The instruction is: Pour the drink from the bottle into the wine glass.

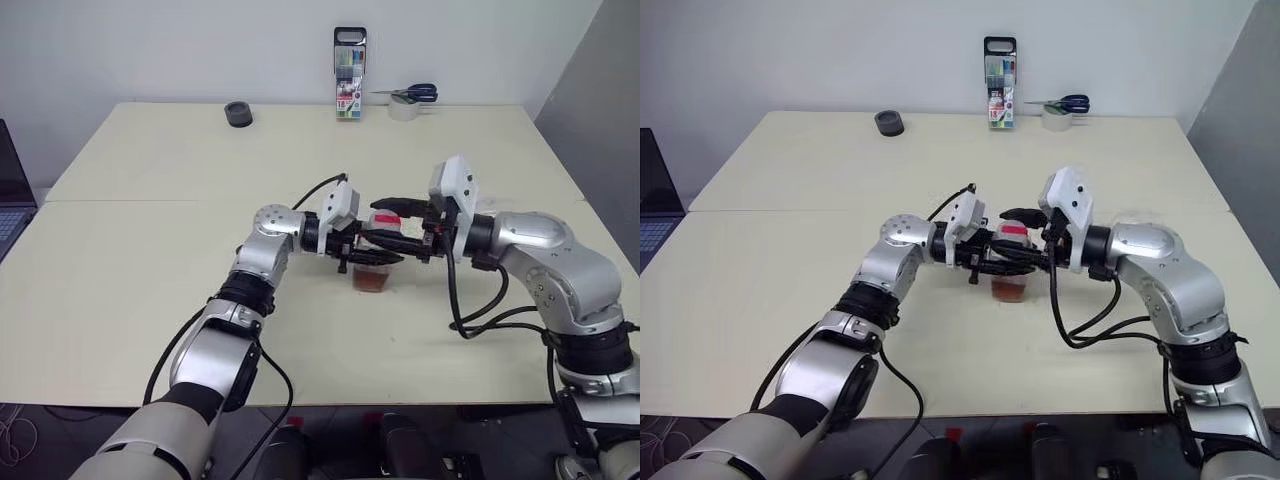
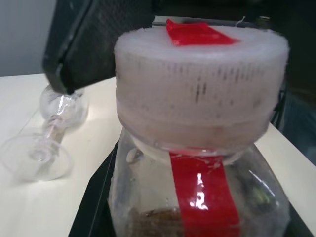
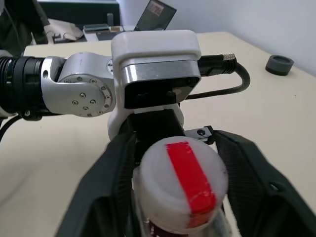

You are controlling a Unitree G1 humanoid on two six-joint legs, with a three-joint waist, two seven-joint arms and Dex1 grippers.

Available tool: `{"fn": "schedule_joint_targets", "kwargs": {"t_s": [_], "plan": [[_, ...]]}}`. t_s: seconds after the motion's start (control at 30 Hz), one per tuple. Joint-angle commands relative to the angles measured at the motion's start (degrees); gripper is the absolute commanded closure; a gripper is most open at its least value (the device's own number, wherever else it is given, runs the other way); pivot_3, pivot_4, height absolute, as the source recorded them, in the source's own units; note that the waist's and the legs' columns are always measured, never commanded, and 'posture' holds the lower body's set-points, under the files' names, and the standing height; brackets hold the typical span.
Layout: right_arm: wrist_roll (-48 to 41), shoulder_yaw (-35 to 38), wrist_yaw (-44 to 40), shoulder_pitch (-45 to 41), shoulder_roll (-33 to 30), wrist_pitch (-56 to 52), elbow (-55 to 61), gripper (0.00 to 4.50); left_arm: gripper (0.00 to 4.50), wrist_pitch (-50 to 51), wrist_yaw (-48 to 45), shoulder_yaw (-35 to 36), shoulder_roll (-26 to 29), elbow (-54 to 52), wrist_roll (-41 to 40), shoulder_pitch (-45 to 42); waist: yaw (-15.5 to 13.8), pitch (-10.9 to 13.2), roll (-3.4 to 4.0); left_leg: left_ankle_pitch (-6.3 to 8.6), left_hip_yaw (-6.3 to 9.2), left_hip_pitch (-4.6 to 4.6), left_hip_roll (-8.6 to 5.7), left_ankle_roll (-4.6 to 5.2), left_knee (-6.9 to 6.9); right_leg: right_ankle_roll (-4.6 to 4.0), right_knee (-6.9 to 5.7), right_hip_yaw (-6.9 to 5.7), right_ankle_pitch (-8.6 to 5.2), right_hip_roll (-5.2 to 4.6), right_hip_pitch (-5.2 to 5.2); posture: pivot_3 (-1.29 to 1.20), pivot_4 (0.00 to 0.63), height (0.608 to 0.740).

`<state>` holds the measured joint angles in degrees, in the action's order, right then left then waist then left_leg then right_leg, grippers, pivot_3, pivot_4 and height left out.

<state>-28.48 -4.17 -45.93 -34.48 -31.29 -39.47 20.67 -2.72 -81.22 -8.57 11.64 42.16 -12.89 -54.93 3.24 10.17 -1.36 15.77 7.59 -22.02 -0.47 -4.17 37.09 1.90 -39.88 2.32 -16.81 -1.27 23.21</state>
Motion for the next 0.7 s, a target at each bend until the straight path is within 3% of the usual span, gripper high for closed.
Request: {"fn": "schedule_joint_targets", "kwargs": {"t_s": [0.03,0.07,0.17,0.4,0.5,0.7], "plan": [[-2.38,5.82,6.3,3.3,-0.04,-2.57,10.27,0.58,2.79,0.11,2.67,2.26,0.93,-0.16,-0.39,-1.99,-0.05,0.0,0.0,0.0,0.02,-0.03,0.0,0.0,0.0,0.0,0.0,-0.01,0.0,0.0,0.01,0.0,0.15,0.74],[-3.22,6.42,8.17,4.8,0.37,-4.06,13.08,0.21,2.79,-0.16,3.09,2.3,0.85,0.19,-0.28,-2.19,-0.09,0.0,0.0,0.0,0.01,-0.04,0.0,0.0,0.0,0.0,0.0,0.0,0.0,0.0,0.02,0.0,0.15,0.74],[-3.71,6.8,16.38,9.01,3.48,-7.92,20.43,0.2,2.79,-1.54,4.42,2.45,0.56,1.61,0.38,-2.89,-0.18,0.0,0.0,0.0,0.04,-0.04,0.0,-0.01,-0.01,0.0,0.02,-0.02,0.0,0.0,0.02,0.0,0.15,0.74],[10.3,-2.28,36.75,12.33,14.14,-7.93,23.06,0.2,2.79,-2.91,5.16,2.84,-0.32,3.49,0.35,-3.78,0.03,-0.01,0.01,-0.01,0.0,0.01,0.01,-0.01,0.0,0.01,-0.05,0.03,-0.01,0.04,0.02,0.0,0.15,0.74],[14.99,-5.19,41.3,11.34,17.66,-6.49,21.5,0.2,2.79,-3.06,5.06,2.67,-0.56,3.5,0.37,-3.73,0.13,-0.01,0.02,-0.07,-0.01,0.03,0.03,-0.12,-0.02,0.01,-0.05,0.04,-0.01,0.07,0.04,0.0,0.15,0.74],[16.99,-5.67,42.56,11.1,21.46,-5.09,19.42,0.2,2.79,-3.47,5.07,2.61,-0.65,3.75,0.51,-3.66,0.06,-0.01,0.02,-0.06,0.0,0.0,0.0,-0.11,-0.01,0.01,-0.04,0.04,-0.01,0.04,0.04,0.0,0.15,0.74]]}}
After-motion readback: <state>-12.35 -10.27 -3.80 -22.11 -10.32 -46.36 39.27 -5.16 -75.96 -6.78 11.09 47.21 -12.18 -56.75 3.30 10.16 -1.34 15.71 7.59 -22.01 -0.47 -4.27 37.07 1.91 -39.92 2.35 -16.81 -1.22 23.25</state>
